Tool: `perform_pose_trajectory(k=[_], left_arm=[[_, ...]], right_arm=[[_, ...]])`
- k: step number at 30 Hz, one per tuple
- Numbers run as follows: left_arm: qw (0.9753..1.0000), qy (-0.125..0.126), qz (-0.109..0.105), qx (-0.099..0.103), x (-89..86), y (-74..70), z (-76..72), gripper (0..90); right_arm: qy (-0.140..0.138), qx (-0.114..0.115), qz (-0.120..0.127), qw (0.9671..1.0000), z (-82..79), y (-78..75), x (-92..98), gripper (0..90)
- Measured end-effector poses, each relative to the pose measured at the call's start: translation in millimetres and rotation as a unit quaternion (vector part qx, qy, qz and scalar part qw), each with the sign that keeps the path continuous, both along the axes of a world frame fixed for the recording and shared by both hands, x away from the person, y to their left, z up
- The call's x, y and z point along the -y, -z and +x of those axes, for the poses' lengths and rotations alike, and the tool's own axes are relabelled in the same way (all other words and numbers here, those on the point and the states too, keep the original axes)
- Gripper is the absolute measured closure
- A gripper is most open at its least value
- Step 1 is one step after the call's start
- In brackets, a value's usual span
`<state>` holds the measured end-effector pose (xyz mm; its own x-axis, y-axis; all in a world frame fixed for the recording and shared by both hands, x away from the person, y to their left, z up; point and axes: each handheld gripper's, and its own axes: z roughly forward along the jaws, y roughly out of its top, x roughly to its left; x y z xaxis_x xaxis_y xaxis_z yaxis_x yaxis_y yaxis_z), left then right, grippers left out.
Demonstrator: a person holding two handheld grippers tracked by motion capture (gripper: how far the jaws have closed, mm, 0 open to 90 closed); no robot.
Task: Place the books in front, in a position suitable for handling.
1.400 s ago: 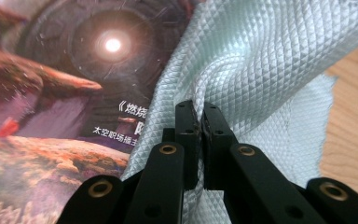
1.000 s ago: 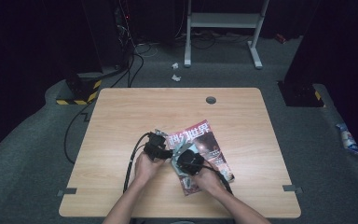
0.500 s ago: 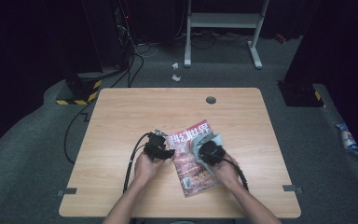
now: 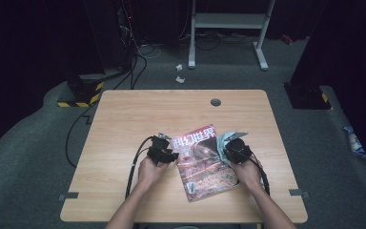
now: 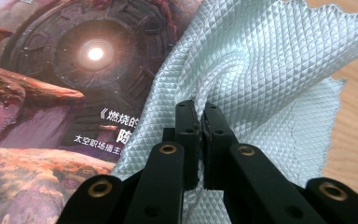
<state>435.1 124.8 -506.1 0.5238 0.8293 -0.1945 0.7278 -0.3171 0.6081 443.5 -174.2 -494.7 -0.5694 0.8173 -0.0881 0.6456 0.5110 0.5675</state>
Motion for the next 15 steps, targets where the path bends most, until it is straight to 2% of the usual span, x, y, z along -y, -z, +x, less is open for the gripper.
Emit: perform_pose_trajectory(k=[2,11,13,15], left_arm=[[1.0,0.002,-0.004,-0.002,1.1,0.2,-4.0,62.8],[0.9995,0.031,0.007,-0.005,11.6,-2.7,-29.2,69.9],[0.9988,0.046,0.014,-0.012,14.0,-4.1,-34.9,68.3],[0.9988,0.045,0.015,-0.012,14.3,-3.8,-34.8,61.3]], right_arm=[[-0.001,-0.004,0.007,1.0,-2.5,1.0,3.1,87.1],[-0.024,-0.001,-0.009,0.9997,-32.4,1.7,9.2,87.4],[-0.031,-0.003,-0.017,0.9994,-37.7,-0.1,9.9,87.4],[-0.029,0.003,-0.013,0.9995,-39.3,-2.9,10.7,87.4]])
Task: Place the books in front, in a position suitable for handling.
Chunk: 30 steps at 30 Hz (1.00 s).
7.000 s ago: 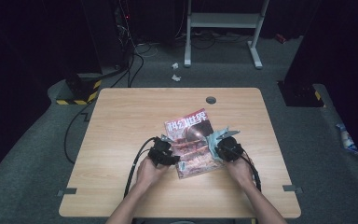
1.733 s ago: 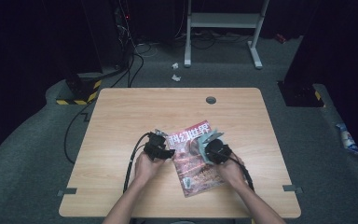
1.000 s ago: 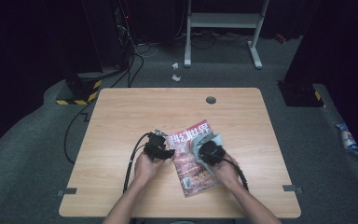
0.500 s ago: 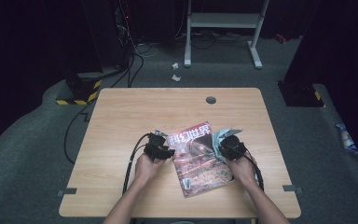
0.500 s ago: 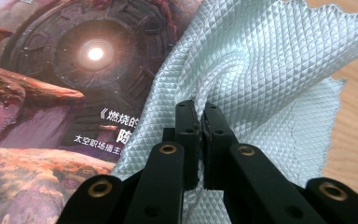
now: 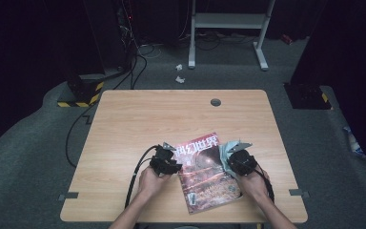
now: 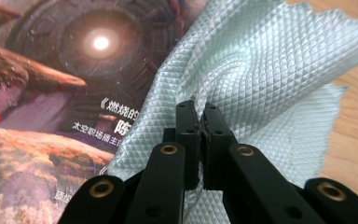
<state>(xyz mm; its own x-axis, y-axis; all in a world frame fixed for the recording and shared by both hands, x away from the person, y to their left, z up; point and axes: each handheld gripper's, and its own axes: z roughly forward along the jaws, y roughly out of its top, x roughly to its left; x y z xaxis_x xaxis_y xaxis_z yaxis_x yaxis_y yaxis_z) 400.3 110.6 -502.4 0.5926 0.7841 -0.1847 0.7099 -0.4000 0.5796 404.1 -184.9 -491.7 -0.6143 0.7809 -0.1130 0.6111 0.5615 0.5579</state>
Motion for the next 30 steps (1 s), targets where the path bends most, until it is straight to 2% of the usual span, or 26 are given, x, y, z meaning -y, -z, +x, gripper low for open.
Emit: perform_pose_trajectory(k=[2,3,5,6,7,9,12,13,17,21,26,30], left_arm=[[0.9999,-0.012,0.0,0.002,-1.4,0.8,3.9,54.3],[0.9996,-0.029,0.003,0.003,-3.9,0.4,9.1,52.7],[0.999,-0.045,0.003,0.006,-7.1,-0.3,15.5,49.9],[0.9986,-0.048,0.021,0.008,-7.4,-1.2,20.6,49.0],[0.9983,-0.045,0.035,0.011,-8.2,-2.2,23.8,48.0],[0.9977,-0.053,0.04,0.01,-7.7,-3.0,29.4,47.2],[0.9982,-0.049,0.034,0.003,-8.3,-1.9,34.4,46.2],[0.9984,-0.05,0.029,0.001,-9.2,-1.3,35.0,45.9],[0.9985,-0.045,0.023,0.018,-10.0,1.6,33.0,44.6],[0.9986,-0.043,0.02,0.024,-10.6,2.7,32.6,44.1],[0.9985,-0.041,0.022,0.03,-11.3,3.2,31.8,44.1],[0.9985,-0.041,0.021,0.031,-11.3,3.3,31.7,44.1]], right_arm=[[0.002,0.021,0.002,0.9998,-1.9,-4.7,-1.5,87.4],[0.0,0.029,0.002,0.9996,-2.2,-7.5,-3.1,87.4],[-0.009,0.041,0.003,0.9991,-1.4,-15.4,-11.3,87.3],[-0.016,0.041,0.001,0.999,0.0,-17.7,-16.2,87.3],[-0.023,0.038,-0.005,0.999,2.2,-18.5,-23.5,87.3],[-0.03,0.029,-0.013,0.999,6.7,-16.5,-31.3,87.3],[-0.034,-0.005,-0.03,0.999,16.5,-3.7,-44.4,87.3],[-0.036,-0.002,-0.029,0.9989,17.0,-2.2,-46.5,87.3],[-0.061,-0.012,-0.024,0.9978,13.4,-1.5,-64.2,87.3],[-0.105,-0.028,0.001,0.9941,7.3,-0.5,-90.1,87.3],[-0.164,-0.049,0.039,0.9845,-6.8,2.1,-133.2,87.2],[-0.179,-0.055,0.041,0.9815,-9.5,2.2,-145.4,87.0]])
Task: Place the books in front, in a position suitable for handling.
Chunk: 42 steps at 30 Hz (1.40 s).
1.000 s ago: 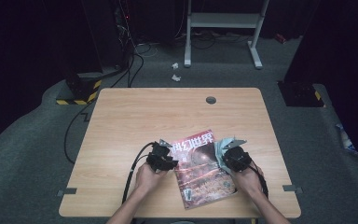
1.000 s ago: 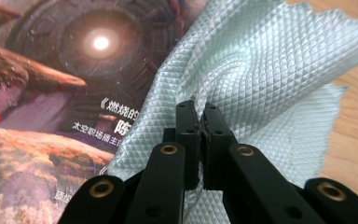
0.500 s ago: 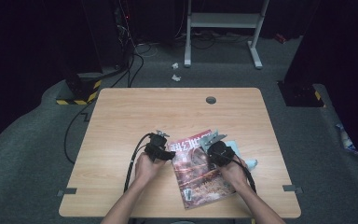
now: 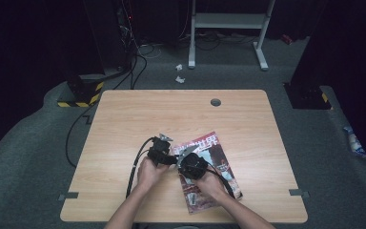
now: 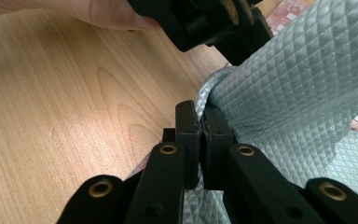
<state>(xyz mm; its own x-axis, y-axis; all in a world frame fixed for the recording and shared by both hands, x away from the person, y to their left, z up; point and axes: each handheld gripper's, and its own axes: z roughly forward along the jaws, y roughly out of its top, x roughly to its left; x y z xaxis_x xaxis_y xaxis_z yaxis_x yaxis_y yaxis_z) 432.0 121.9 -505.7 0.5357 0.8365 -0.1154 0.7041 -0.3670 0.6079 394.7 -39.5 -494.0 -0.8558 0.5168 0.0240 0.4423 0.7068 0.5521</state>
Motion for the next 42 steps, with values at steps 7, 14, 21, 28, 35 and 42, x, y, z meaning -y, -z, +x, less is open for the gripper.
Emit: perform_pose_trajectory(k=[7,14,21,28,35,42], left_arm=[[1.0,-0.001,-0.003,0.005,0.1,0.9,-1.3,44.1],[1.0,-0.001,-0.005,0.007,-0.1,1.3,-1.6,44.1],[1.0,-0.001,-0.005,0.005,0.0,1.0,-1.0,44.2],[1.0,0.003,-0.001,0.003,-0.4,0.5,-0.2,44.2],[0.9999,0.003,-0.007,0.009,-1.4,1.7,-2.1,44.5],[0.9999,0.003,-0.01,0.009,-1.3,2.1,-2.1,44.8]], right_arm=[[0.057,0.014,-0.006,0.9982,18.4,-0.1,42.2,87.0],[0.17,0.012,0.004,0.9854,41.8,-3.4,118.9,87.1],[0.122,0.014,-0.013,0.9923,29.9,-1.5,92.2,87.2],[0.006,-0.007,0.004,1.0,6.8,0.2,17.2,87.2],[-0.008,-0.018,0.018,0.9997,8.0,1.5,9.7,87.1],[0.08,0.011,-0.008,0.9967,38.0,-0.6,56.4,87.1]])
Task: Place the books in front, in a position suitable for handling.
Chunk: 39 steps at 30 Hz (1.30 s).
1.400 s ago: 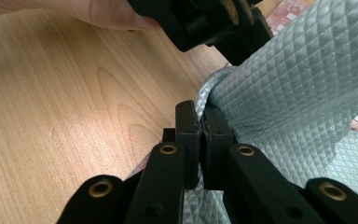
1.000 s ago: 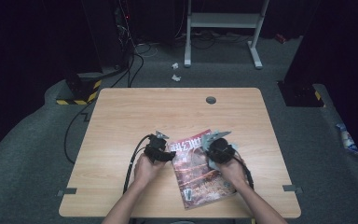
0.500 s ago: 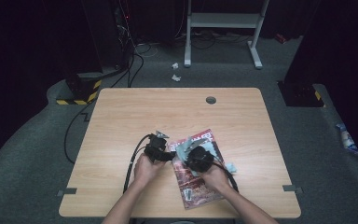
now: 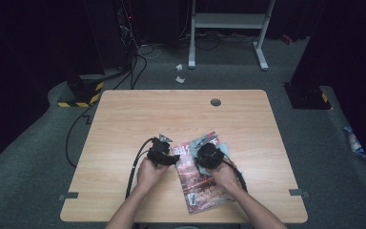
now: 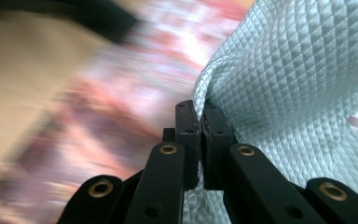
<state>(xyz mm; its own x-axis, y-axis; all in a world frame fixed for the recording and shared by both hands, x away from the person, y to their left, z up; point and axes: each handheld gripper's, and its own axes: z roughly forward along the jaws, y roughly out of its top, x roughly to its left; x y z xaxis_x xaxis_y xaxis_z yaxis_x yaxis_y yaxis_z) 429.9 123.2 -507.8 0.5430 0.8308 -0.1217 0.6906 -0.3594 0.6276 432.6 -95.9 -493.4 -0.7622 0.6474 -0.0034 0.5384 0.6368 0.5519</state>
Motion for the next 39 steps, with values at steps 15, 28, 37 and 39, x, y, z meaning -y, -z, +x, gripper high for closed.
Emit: perform_pose_trajectory(k=[15,28,37,39], left_arm=[[0.9991,-0.029,-0.031,-0.009,-10.5,-13.3,12.4,42.6],[0.9995,-0.028,-0.011,-0.013,-10.3,-1.3,31.7,46.5],[0.9999,-0.004,-0.004,-0.01,1.1,-3.5,24.1,61.3],[0.9999,0.0,0.007,-0.008,4.4,-4.8,21.4,61.5]], right_arm=[[0.089,0.038,-0.003,0.9953,3.5,-13.3,62.6,87.0],[0.099,0.024,-0.01,0.9948,4.1,-3.1,72.9,85.7],[0.106,0.001,0.01,0.9943,3.7,-3.0,77.4,77.8],[0.103,0.003,0.003,0.9946,2.0,-3.4,75.5,80.0]])
